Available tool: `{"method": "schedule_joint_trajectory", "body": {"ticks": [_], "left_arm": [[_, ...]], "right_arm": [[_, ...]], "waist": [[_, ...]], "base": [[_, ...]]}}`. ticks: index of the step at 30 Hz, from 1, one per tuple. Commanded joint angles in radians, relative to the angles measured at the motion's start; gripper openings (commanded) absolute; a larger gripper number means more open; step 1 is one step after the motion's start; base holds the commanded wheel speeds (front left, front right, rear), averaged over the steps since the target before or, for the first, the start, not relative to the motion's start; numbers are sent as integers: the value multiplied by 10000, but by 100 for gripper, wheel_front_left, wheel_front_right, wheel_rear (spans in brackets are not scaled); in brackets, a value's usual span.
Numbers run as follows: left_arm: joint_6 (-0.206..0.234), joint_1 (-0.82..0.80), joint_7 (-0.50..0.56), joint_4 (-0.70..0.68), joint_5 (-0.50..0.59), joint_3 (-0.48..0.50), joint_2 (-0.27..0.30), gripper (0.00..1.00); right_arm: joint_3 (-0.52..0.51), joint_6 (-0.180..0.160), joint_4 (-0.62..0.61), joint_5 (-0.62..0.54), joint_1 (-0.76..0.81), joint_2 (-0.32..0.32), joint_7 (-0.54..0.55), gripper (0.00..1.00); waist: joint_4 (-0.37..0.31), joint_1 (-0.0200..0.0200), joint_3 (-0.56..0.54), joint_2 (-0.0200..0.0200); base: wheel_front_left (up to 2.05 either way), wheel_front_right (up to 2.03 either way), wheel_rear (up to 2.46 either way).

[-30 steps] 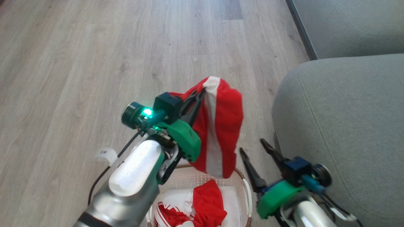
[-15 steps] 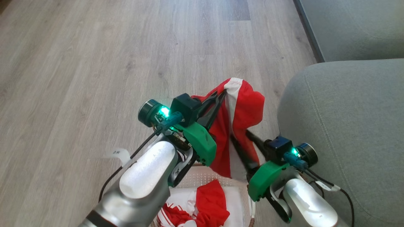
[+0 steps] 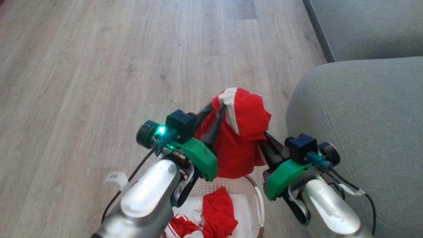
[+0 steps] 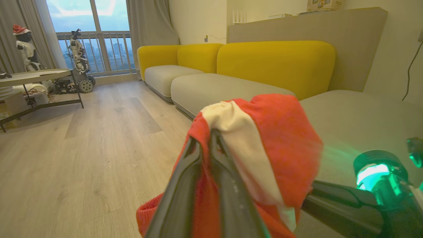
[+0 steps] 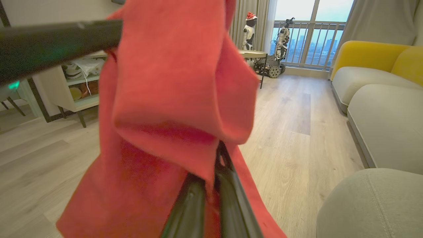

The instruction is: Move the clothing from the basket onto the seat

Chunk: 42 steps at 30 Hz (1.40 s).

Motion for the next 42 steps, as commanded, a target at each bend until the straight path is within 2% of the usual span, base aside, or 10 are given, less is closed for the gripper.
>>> {"method": "schedule_joint_trajectory", "body": {"ticks": [1, 10, 25, 35, 42], "left_arm": [[60, -372, -139, -230, -93, 416, 155, 100], [-15, 331, -497, 141, -118, 294, 299, 100], [45, 1285, -694, -323, -67, 475, 272, 100], [72, 1490, -699, -866, 371, 846, 294, 100], [9, 1364, -700, -1008, 650, 1009, 284, 100]], "right_arm": [[14, -4, -427, -36, -537, 55, -67, 0], [-899, -4, -1316, -437, -447, -383, -67, 0], [-1472, -4, -2474, -880, -152, -1081, -67, 0], [-1232, -4, -2419, -784, -366, -987, -67, 0], [-1116, -4, -1993, -654, -1053, -971, -67, 0]], "waist": [[-85, 1, 10, 0], [-961, 1, 48, 0], [-3897, 1, 569, 0], [-5000, 1, 1087, 0], [-5105, 1, 1494, 0]], "base": [[0, 0, 0], [0, 0, 0], [0, 0, 0], [0, 0, 0], [0, 0, 0]]}}
